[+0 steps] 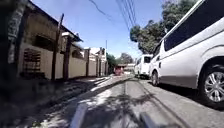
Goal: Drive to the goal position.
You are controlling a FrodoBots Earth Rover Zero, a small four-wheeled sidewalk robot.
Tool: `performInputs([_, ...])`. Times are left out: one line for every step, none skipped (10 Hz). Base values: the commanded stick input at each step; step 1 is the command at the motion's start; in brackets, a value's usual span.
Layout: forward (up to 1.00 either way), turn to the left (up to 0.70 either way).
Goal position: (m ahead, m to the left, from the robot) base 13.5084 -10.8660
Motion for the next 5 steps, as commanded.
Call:
performInputs([0.7,0.0])
performInputs([0.7,0.0])
performInputs([0.7,0.0])
performInputs([0.7,0.0])
performInputs([0.7,0.0])
